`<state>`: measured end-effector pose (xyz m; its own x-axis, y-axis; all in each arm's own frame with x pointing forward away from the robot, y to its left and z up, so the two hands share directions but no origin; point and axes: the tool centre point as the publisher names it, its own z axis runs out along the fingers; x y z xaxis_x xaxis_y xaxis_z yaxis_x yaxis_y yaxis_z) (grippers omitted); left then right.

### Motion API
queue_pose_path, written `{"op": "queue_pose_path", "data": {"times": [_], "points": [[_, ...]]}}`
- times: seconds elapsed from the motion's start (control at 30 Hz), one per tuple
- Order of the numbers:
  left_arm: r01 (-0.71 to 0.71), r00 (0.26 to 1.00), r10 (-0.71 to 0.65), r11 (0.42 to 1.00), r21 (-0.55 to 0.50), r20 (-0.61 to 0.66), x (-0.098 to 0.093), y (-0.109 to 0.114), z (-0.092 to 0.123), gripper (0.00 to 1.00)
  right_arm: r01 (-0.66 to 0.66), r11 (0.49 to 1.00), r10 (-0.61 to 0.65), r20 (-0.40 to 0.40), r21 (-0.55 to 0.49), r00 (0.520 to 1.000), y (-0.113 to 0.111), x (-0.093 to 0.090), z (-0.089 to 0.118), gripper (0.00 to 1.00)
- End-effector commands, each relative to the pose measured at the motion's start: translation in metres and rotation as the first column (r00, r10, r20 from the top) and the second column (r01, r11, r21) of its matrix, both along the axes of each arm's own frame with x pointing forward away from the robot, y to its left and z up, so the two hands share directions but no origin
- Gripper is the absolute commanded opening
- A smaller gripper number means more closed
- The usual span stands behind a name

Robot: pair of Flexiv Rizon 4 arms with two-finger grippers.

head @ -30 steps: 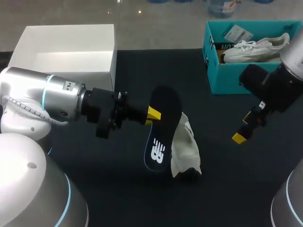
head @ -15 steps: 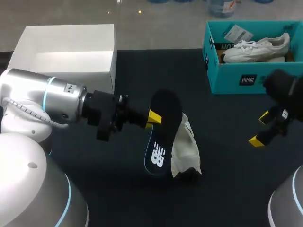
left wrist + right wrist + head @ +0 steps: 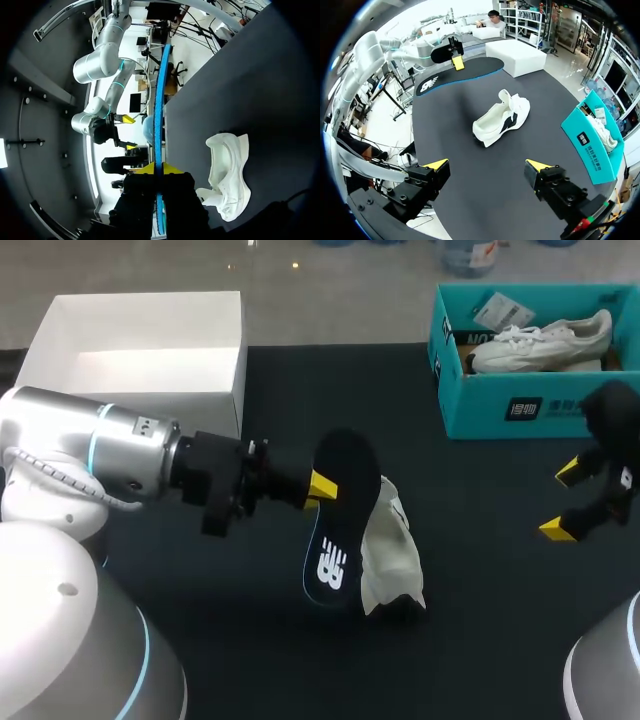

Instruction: Take the shoe out of the shoebox, open the shoe tongue, remove and reinsert the insole, then place the shoe into the shoebox

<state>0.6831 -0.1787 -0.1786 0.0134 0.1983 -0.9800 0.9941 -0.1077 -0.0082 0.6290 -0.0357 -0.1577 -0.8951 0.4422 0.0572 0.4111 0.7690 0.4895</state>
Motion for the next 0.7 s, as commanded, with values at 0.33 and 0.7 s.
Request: {"op": "queue_pose_path", "data": {"times": [0.33, 0.7], "points": [[-0.007, 1.0, 0.007, 1.0, 0.002, -0.002, 0.0, 0.004, -0.003, 0.0, -0.109, 0.991, 0.103, -0.075, -0.078, 0.992, 0.002, 0.037, 0.011, 1.0], [0.003, 1.0, -0.003, 1.0, 0.014, 0.006, -0.002, 0.001, 0.0, 0.0, -0.106, 0.989, 0.094, -0.111, -0.104, 0.989, 0.001, 0.038, 0.015, 1.0]]}}
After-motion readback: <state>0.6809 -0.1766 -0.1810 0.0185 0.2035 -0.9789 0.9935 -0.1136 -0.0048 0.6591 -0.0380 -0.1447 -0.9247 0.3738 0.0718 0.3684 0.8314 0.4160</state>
